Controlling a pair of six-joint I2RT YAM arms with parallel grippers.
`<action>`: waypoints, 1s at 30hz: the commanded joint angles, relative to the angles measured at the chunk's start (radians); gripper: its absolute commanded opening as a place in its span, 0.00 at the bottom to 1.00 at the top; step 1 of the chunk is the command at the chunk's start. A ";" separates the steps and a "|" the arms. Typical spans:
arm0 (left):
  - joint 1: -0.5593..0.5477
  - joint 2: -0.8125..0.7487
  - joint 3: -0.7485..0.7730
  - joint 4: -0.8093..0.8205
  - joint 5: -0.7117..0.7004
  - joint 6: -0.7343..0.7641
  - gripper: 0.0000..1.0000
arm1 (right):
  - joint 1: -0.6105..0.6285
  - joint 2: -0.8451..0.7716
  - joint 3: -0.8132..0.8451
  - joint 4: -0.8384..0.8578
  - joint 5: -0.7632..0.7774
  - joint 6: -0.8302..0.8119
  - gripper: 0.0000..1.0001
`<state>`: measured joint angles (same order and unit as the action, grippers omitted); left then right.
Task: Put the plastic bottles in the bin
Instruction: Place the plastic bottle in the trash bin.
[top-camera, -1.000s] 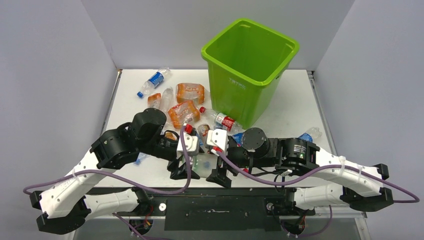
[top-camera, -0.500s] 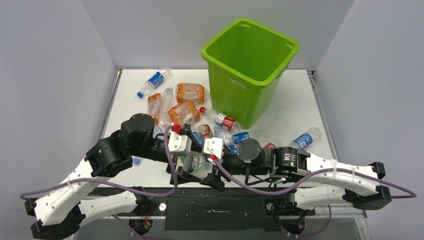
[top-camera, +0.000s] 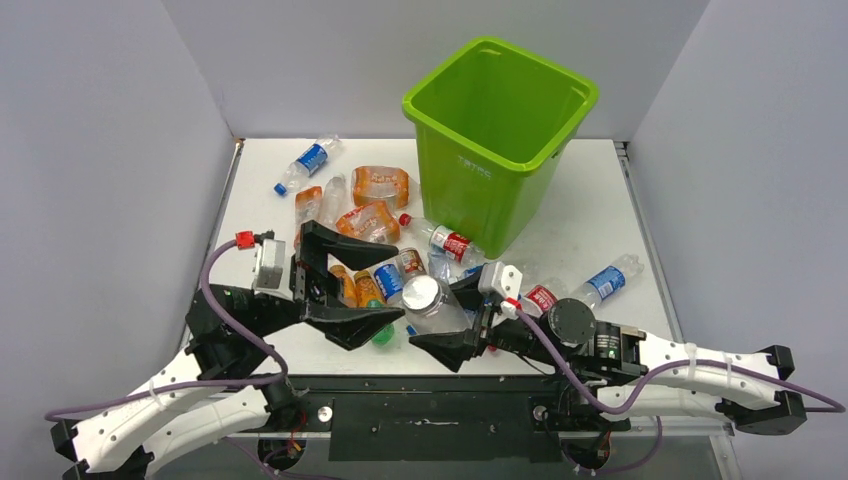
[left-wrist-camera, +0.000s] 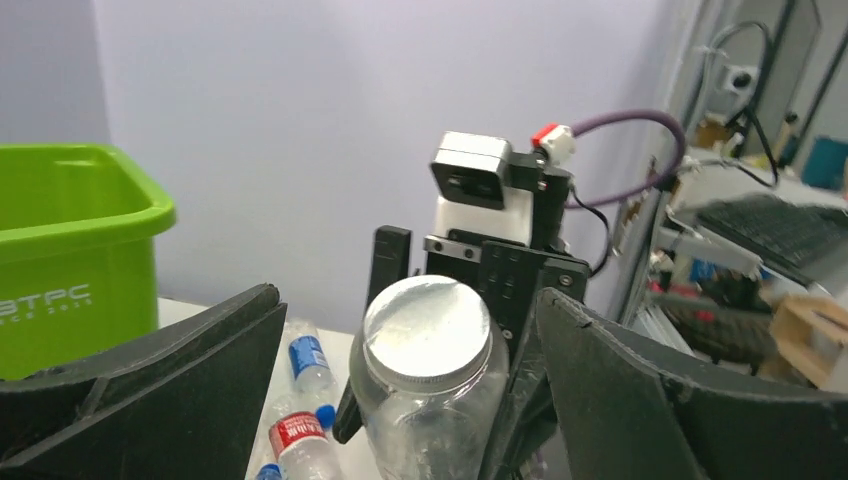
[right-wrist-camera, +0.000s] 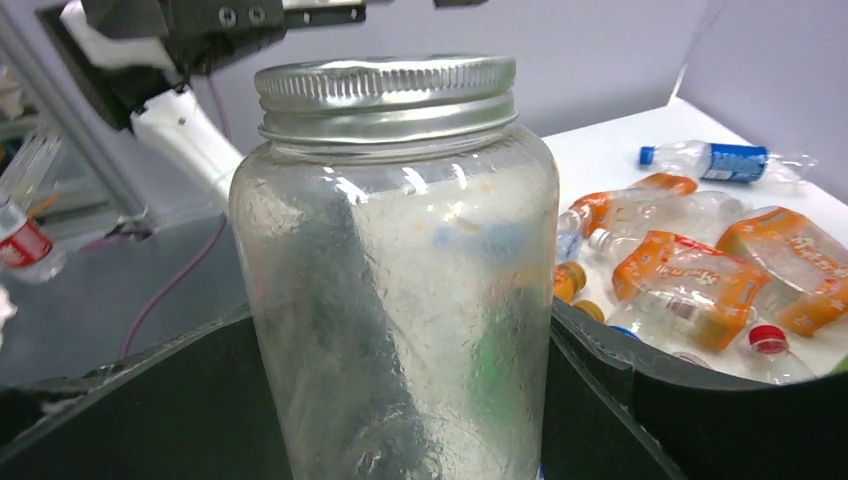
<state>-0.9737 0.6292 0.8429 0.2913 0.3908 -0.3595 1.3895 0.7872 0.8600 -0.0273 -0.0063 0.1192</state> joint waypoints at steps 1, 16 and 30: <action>-0.003 -0.015 -0.070 0.217 -0.197 -0.113 0.96 | 0.004 -0.050 -0.028 0.239 0.178 0.034 0.43; -0.002 -0.169 -0.165 -0.143 -0.731 0.071 0.96 | -0.179 0.313 0.673 0.062 0.914 -0.281 0.44; -0.001 -0.379 -0.325 -0.274 -1.068 0.076 0.96 | -0.895 0.831 1.203 -0.309 0.486 0.138 0.45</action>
<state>-0.9733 0.3218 0.5610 0.0196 -0.5838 -0.2829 0.5541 1.5589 1.9812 -0.2668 0.5682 0.1856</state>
